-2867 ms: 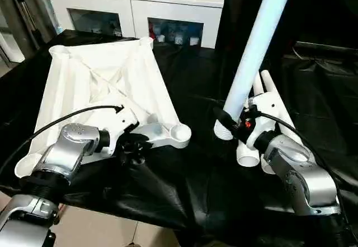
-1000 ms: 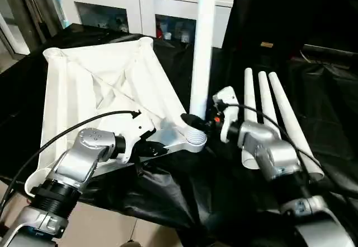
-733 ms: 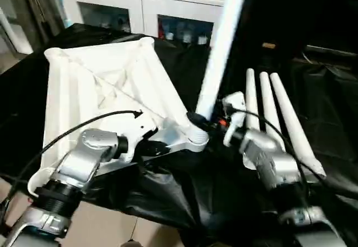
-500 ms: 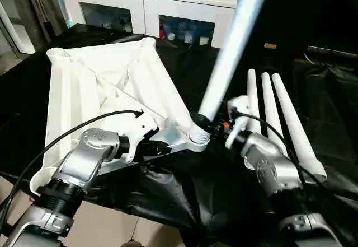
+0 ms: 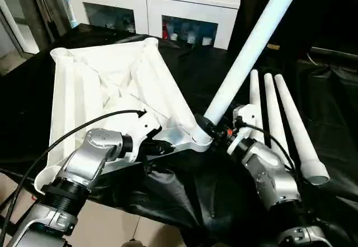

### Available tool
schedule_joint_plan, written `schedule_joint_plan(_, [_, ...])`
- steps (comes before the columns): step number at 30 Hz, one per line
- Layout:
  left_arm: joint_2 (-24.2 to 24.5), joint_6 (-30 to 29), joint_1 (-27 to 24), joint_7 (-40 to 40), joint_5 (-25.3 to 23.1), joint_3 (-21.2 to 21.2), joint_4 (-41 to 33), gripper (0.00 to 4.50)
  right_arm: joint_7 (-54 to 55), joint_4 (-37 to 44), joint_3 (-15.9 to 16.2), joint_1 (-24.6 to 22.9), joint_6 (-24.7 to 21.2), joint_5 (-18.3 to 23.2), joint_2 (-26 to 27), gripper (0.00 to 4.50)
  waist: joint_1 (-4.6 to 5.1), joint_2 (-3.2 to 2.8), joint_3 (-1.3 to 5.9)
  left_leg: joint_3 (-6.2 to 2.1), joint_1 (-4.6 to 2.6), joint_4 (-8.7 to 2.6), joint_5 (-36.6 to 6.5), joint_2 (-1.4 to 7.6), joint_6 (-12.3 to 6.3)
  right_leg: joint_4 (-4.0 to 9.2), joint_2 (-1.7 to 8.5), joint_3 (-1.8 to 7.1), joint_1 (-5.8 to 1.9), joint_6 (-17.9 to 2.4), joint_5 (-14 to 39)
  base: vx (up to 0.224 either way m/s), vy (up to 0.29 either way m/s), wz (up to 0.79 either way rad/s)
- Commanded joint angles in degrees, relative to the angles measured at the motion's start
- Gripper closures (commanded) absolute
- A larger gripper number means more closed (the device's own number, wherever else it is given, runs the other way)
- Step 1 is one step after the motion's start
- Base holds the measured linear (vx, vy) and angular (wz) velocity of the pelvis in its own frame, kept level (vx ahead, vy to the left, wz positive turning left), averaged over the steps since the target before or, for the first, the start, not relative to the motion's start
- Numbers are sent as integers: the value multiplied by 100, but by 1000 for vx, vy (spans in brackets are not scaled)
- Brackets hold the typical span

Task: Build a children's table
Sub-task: Insert table leg to table base

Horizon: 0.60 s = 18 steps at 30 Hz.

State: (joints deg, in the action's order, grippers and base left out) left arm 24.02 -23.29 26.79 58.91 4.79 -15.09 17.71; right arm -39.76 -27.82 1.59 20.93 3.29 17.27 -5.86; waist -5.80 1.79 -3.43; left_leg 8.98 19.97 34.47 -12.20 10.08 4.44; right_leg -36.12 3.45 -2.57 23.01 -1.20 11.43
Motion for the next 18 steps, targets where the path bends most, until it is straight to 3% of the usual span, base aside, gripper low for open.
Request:
schedule_joint_plan(1, [8,158,81,-98,105,195,3,450,134,-257,77,-212,-42,-429,-256,261,14,-59,372,-34,14,-437,-572,259,-139,404,452,274,-332,-1287,592,0,0,0])
schedule_joint_plan(6, [16,188,79,-60,78,148,27,450,-164,-198,432,-135,-157,-653,-394,261,33,-61,359,-37,9,-450,-757,255,-111,438,454,281,-333,-1222,865,0,0,0])
schedule_joint_plan(11, [8,198,88,-54,73,139,47,450,-429,-202,526,-84,-262,-632,-425,261,49,-47,363,-35,14,-442,-690,262,-165,429,450,283,-327,-1264,750,0,0,0])
schedule_joint_plan(18, [75,270,123,227,133,66,45,450,-821,-610,682,237,-443,-617,-485,261,78,-78,360,-41,15,-446,-780,263,-160,435,457,278,-329,-1332,809,0,0,0])
